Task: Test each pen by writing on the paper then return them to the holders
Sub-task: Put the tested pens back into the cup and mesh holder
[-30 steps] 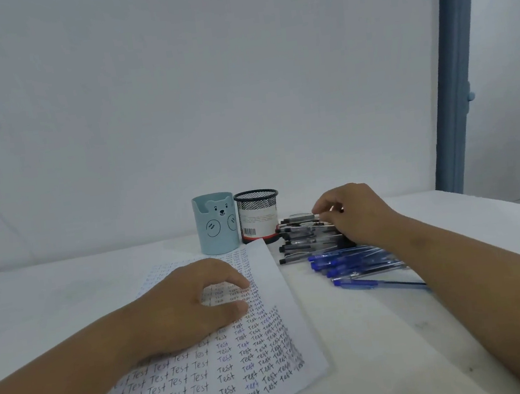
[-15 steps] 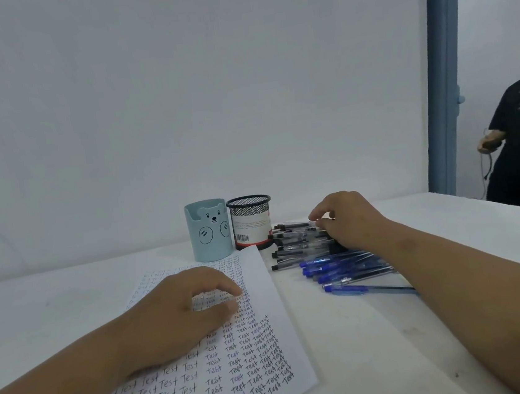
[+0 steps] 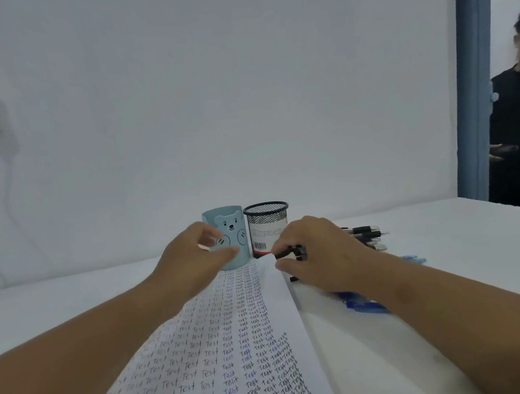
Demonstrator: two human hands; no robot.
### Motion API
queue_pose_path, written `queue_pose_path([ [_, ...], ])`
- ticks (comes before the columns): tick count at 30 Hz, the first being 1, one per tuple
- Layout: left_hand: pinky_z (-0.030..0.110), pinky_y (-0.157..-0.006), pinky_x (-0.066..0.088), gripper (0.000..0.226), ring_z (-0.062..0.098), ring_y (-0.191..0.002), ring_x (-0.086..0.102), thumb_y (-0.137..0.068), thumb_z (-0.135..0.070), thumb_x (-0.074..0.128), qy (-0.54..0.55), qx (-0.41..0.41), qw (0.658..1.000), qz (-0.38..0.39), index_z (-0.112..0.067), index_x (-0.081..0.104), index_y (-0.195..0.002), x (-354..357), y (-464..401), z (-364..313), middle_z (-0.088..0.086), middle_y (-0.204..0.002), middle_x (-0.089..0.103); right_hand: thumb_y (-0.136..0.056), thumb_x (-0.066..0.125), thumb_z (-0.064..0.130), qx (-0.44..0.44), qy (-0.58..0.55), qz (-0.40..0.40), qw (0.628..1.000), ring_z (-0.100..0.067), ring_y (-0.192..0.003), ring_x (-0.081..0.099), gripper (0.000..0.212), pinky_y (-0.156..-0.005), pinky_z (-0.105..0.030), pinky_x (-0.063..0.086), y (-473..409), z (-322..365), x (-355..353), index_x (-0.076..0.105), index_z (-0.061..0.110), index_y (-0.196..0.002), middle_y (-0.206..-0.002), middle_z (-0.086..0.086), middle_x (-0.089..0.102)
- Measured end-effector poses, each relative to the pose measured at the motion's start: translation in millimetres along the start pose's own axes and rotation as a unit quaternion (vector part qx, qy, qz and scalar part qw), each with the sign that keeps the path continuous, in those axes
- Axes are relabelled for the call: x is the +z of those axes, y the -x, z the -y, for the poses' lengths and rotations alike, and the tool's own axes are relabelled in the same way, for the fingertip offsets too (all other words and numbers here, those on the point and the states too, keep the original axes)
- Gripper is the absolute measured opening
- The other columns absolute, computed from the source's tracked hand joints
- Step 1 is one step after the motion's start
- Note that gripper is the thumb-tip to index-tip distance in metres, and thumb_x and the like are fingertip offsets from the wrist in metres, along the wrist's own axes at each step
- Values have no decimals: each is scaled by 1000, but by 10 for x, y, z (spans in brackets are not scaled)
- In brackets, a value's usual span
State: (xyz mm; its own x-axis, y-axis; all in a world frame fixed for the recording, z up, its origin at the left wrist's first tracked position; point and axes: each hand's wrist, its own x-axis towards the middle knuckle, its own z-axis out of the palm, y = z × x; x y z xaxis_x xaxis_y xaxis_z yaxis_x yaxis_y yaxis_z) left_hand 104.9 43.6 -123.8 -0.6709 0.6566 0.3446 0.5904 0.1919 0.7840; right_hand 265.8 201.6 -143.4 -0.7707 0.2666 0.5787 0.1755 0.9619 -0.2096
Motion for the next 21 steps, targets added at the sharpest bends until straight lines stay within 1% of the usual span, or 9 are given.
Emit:
queue_pose_path([
  [1, 26, -67, 43, 44, 17, -104, 56, -86, -31, 80, 25, -18, 999, -15, -24, 53, -119, 42, -76, -8, -1, -125, 56, -89, 70, 32, 3, 1, 2, 1000, -5, -96, 55, 20, -91, -30, 47, 6, -21, -17, 76, 27, -107, -105, 12, 71],
  [3, 30, -80, 42, 73, 21, -114, 49, -80, -31, 85, 72, -51, 995, -46, -24, 39, -137, 128, -207, -22, 7, -141, 44, -88, 71, 29, 16, -3, 3, 1000, -9, -95, 58, 17, -89, -32, 48, 23, -85, -81, 78, 26, -104, -101, 10, 71],
  [5, 36, -88, 38, 97, 26, -122, 45, -75, -29, 89, 93, -75, 990, -71, -23, 25, -148, 197, -307, -15, 11, -149, 35, -88, 72, 28, 48, -1, -4, 999, -8, -100, 58, 19, -94, -29, 47, 37, -159, -161, 77, 26, -107, -106, 10, 70],
  [9, 39, -93, 35, 120, 24, -113, 42, -71, -20, 92, 154, -113, 980, -49, -24, 5, -154, 290, -471, 46, 14, -147, 39, -89, 74, 26, 107, -26, -36, 993, -6, -103, 55, 14, -97, -27, 45, 54, -321, -266, 75, 28, -102, -106, 13, 67],
  [11, 43, -97, 37, 125, 26, -118, 45, -70, -20, 93, 167, -126, 977, -44, -24, 2, -155, 321, -555, 114, 14, -145, 42, -89, 74, 27, 115, -28, -31, 992, -6, -103, 56, 13, -96, -26, 45, 46, -339, -244, 75, 28, -102, -106, 14, 67],
  [13, 42, -95, 38, 126, 29, -125, 49, -67, -20, 95, 179, -126, 975, -49, -22, 5, -156, 349, -638, 173, 13, -143, 46, -90, 73, 29, 117, -31, -23, 992, -6, -103, 58, 12, -93, -23, 44, 40, -328, -207, 75, 29, -102, -106, 14, 68],
  [15, 39, -92, 41, 119, 29, -124, 53, -65, -20, 96, 182, -120, 974, -66, -18, 18, -155, 362, -673, 190, 12, -140, 51, -90, 73, 29, 115, -33, -20, 993, -6, -102, 58, 13, -90, -21, 43, 32, -310, -186, 76, 29, -102, -106, 14, 68],
  [18, 36, -85, 54, 90, 24, -109, 62, -66, -19, 94, 178, -81, 975, -103, -15, 45, -140, 355, -638, 170, 7, -129, 60, -91, 71, 28, 115, -36, -18, 992, -5, -101, 58, 13, -87, -18, 40, 37, -291, -184, 76, 27, -103, -106, 14, 68],
  [21, 29, -69, 54, 75, 17, -98, 63, -73, -20, 89, 196, -7, 971, -137, -22, 47, -136, 310, -497, 72, 2, -121, 59, -91, 71, 27, 116, -40, -25, 992, -5, -99, 58, 12, -89, -20, 43, 50, -302, -202, 77, 27, -102, -105, 13, 69],
])
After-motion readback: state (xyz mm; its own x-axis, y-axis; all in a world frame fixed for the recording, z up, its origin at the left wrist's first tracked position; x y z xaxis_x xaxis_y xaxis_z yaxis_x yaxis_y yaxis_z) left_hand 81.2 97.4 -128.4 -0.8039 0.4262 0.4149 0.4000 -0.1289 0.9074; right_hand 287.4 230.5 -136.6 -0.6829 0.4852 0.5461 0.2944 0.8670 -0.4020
